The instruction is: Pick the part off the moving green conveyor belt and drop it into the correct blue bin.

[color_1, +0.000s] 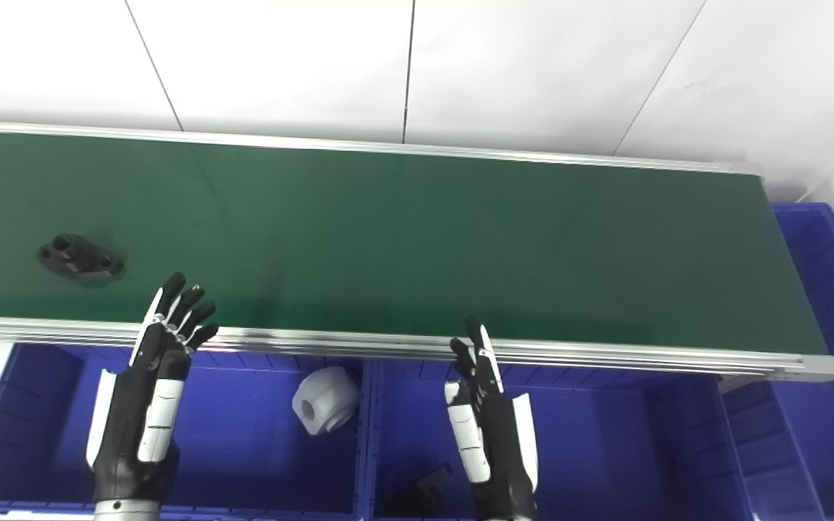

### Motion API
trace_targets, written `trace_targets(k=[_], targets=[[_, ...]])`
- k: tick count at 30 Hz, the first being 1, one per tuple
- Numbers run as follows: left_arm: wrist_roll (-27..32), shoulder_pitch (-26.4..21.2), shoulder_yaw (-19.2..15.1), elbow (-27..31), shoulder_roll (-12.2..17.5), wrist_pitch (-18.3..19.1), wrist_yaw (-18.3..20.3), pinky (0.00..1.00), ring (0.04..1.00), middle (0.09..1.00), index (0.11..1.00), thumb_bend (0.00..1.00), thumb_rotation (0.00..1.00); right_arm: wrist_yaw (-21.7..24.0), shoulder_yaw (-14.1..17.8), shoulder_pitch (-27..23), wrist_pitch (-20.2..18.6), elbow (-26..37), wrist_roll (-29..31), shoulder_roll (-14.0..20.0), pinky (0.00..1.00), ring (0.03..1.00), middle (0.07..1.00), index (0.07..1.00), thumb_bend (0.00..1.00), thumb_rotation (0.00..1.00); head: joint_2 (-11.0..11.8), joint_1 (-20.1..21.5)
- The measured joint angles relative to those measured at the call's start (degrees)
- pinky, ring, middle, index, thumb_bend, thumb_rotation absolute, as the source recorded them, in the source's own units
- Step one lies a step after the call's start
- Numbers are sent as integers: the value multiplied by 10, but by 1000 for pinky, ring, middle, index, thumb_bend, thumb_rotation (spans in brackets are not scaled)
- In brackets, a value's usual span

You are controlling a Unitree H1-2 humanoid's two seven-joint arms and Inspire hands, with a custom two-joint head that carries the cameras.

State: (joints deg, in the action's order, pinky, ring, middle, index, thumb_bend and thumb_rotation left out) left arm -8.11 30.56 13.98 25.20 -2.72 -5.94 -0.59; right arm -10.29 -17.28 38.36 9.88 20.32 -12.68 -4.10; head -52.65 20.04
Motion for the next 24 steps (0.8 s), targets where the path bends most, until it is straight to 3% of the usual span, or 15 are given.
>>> trace_targets(k=[24], targets=[[-5, 3, 2, -2, 0, -1, 0, 832, 872, 913, 943, 485, 875, -3, 0, 0, 0, 0, -2, 0, 911, 918, 980, 979, 710, 1000, 10, -18]])
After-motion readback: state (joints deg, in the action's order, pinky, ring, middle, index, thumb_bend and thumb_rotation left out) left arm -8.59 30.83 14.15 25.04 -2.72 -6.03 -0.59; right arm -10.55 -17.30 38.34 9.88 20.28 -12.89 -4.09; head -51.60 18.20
